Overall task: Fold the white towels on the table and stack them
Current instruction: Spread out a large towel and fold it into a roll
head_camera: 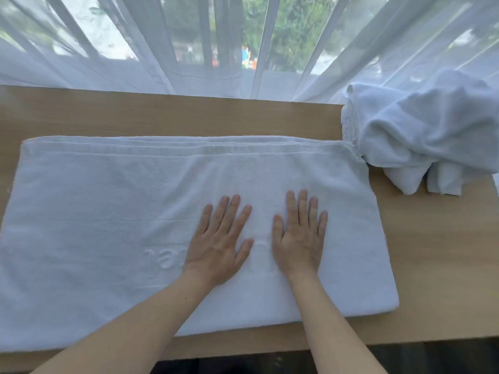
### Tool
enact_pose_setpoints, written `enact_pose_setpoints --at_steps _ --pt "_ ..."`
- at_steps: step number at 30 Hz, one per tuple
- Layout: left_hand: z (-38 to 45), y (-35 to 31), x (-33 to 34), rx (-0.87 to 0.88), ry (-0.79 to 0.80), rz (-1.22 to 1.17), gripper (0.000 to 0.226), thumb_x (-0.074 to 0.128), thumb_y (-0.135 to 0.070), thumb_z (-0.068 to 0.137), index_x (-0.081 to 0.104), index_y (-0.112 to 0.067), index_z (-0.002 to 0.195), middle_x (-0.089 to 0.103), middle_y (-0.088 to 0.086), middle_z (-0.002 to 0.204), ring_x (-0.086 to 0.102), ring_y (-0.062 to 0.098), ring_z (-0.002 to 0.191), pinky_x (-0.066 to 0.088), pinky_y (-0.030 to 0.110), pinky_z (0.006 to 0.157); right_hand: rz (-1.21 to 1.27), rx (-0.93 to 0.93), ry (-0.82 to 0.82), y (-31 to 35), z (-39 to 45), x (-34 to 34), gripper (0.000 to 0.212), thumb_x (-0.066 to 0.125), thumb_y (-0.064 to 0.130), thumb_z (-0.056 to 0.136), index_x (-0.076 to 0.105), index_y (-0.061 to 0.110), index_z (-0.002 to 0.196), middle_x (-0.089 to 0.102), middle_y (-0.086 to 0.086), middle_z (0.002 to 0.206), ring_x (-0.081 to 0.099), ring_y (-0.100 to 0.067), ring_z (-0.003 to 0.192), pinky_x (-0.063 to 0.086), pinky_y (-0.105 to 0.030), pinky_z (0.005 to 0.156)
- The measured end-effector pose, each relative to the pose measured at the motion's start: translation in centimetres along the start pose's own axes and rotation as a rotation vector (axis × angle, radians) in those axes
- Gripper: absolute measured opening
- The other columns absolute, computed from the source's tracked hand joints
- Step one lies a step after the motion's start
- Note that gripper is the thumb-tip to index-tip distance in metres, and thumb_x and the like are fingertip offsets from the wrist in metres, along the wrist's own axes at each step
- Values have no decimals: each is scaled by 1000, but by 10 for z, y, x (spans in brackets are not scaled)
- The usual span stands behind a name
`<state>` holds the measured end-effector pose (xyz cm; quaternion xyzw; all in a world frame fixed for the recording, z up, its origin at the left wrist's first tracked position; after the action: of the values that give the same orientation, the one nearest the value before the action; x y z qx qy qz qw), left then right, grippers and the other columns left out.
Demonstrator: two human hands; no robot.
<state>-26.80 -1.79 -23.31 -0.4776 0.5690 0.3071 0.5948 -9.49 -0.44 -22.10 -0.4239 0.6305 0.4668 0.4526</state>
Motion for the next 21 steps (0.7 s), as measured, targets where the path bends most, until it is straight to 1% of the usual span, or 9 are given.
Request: enact_pose_setpoints --at_steps 4,9,13,15,16,18,19,20,21 --pt "-26 7 1 81 -6 6 69 30 -52 101 18 -20 161 9 4 170 7 23 156 14 49 124 4 47 31 4 -39 10 67 14 53 101 -3 27 161 -8 2 169 -10 -20 155 -4 -48 125" --pt "-49 13 -1 125 6 38 71 29 -52 100 15 -20 162 8 3 170 7 23 156 10 47 125 3 99 61 9 -73 19 69 7 56 101 -14 26 159 -17 1 168 -19 -19 153 -7 -48 125" --pt "-60 18 -2 136 25 45 71 29 -52 100 12 -21 162 5 2 170 6 22 156 13 48 124 1 112 67 16 -91 21 70 10 55 101 -15 23 159 -17 -2 168 -17 -22 154 -5 -50 124" --pt "-61 18 -3 141 38 49 71 29 -51 100 13 -20 162 5 2 170 6 23 156 15 49 123 1 128 83 17 -91 21 71 15 54 102 -4 22 161 -5 -4 169 -5 -26 155 -2 -50 124" --pt "-60 18 -3 134 40 51 71 29 -52 100 14 -20 162 6 2 170 7 23 156 16 51 123 11 124 76 17 -87 19 69 20 53 102 8 20 161 8 -6 167 9 -29 152 4 -50 122" --pt "-60 14 -1 98 57 37 71 28 -54 101 17 -19 161 8 3 170 7 25 156 17 53 122 37 76 12 13 -70 5 55 37 49 100 33 22 147 38 -8 147 39 -33 131 23 -49 111" --pt "-57 9 -1 66 58 25 72 27 -55 100 18 -19 161 8 4 170 6 26 156 15 55 122 36 43 -35 8 -55 -3 48 45 46 99 39 22 140 45 -8 138 46 -34 123 28 -48 107" --pt "-53 2 -1 32 53 21 73 27 -57 100 17 -20 161 8 5 170 5 27 156 13 55 122 33 25 -64 0 -40 -9 47 48 44 98 42 22 140 47 -10 138 48 -36 123 28 -49 108" --pt "-45 -9 0 4 51 18 74 27 -58 99 16 -21 162 7 5 170 2 28 156 10 55 122 27 14 -53 -11 -23 -12 51 47 43 100 42 21 146 44 -12 146 43 -37 132 23 -51 115"
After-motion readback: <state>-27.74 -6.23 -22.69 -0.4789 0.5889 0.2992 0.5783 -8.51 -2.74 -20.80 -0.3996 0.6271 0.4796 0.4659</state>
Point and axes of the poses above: each hand's wrist, its own z-axis towards the middle knuckle, its own x-axis out of the palm, y = z × x, the point moved 9 cm from there along z, towards the middle knuckle
